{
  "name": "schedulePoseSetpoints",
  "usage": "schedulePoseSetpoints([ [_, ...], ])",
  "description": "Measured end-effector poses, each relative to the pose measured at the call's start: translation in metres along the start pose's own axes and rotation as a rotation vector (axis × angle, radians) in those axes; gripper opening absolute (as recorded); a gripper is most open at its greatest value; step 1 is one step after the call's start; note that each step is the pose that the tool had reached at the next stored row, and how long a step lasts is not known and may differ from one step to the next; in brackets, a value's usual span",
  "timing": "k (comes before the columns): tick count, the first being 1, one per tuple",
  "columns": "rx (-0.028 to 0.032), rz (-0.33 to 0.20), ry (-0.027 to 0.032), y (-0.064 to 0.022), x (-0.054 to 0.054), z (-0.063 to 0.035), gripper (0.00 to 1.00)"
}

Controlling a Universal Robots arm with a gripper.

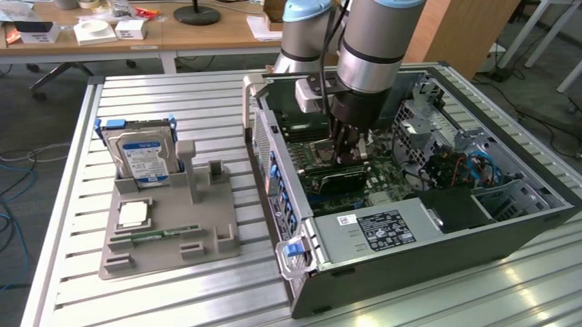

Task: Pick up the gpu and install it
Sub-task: 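Press down on the gpu until it lock into place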

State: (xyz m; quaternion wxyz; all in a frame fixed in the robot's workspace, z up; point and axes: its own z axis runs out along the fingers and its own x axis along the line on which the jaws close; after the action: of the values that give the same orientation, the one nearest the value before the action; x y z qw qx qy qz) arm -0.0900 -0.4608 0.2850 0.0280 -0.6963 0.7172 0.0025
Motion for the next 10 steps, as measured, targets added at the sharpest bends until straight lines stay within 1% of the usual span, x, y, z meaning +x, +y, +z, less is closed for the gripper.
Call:
schedulePoseSetpoints([
  [4, 0.0, 0.0, 0.0001, 0.0003, 0.0, 0.0, 0.1],
  [10, 0.0, 0.0, 0.0001, 0.0049, 0.0, 0.0009, 0.1],
])
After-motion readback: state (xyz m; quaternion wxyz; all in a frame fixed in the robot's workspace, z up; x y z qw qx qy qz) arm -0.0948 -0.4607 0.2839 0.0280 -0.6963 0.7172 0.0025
